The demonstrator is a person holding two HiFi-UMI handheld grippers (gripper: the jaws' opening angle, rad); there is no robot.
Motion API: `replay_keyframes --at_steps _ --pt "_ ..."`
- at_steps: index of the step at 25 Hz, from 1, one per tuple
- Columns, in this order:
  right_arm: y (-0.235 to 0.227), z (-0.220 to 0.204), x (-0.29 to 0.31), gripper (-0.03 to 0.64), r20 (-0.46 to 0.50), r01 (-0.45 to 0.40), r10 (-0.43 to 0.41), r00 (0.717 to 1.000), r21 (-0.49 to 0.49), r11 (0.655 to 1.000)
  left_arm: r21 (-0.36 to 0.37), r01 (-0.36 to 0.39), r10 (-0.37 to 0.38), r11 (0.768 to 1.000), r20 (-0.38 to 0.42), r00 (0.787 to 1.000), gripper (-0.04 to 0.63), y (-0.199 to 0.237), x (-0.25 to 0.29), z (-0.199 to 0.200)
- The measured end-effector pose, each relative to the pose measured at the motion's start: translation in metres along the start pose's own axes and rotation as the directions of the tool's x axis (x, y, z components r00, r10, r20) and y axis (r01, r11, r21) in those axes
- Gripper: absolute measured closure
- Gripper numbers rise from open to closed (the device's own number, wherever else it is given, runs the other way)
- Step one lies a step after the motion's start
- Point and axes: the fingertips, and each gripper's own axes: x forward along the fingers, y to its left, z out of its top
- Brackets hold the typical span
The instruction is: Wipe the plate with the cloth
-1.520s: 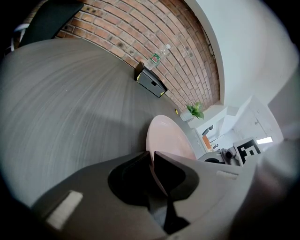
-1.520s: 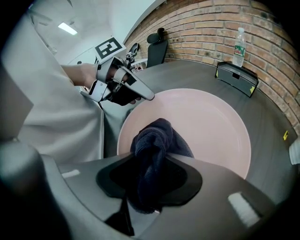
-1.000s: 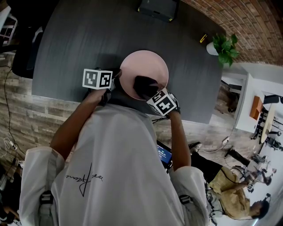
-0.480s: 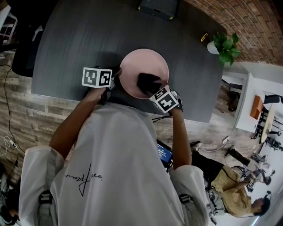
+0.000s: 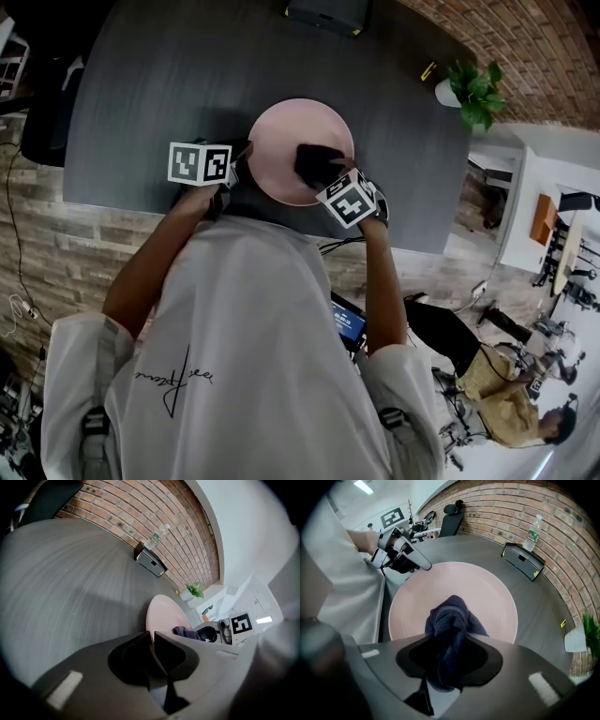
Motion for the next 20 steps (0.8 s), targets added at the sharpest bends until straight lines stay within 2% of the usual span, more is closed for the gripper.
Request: replay_keyframes --at_steps 6,20 --pt "-0.014 0.001 0.000 0.469 -0.024 0.047 -0.048 0.999 -0.021 0.999 0.003 0.004 -0.004 1.000 -0.002 1.000 0.545 -0.001 0.001 0.000" --pt "-0.037 0.010 0.003 0.469 -0.021 0.148 -0.148 0.989 -0.004 0.989 -0.010 0.020 -0.020 1.000 0.000 1.000 0.543 0.001 -0.002 0.000"
